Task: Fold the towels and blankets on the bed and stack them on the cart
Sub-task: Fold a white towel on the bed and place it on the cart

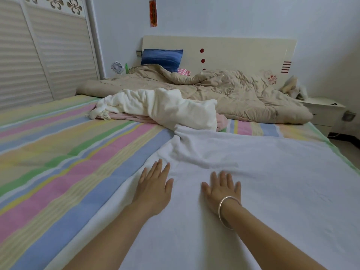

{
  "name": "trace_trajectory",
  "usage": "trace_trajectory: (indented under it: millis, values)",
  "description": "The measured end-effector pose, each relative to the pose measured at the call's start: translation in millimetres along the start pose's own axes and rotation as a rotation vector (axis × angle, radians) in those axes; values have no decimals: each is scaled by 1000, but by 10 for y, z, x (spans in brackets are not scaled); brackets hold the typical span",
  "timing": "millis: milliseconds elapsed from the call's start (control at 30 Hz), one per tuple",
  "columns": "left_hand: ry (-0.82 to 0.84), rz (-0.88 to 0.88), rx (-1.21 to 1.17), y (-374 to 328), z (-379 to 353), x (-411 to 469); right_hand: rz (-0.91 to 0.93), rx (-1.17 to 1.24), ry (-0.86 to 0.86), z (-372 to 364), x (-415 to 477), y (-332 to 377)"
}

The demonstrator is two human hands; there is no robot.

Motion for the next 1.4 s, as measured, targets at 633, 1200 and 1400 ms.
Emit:
trace_trajectory:
  millis: [633,1200,1400]
  values:
    - [-109,264,-832,1393,-653,2686,170,105,-282,798,2568,1668]
    - [5,67,-777,1155,-667,2676,-108,361,-55,1319,2779,2006]
    - [-59,49,-830,1202,-640,2691,-131,646,-243,2066,2874,1945]
Point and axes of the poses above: each hand's wrist, its own x-axis towards the middle knuckle, its own z-axis out of the back of the hand, y = z × x, the point moved 7 cm from there along x, towards the middle knuckle, and after that the axes turned 7 degrees about -z, right-handed, at the moved point
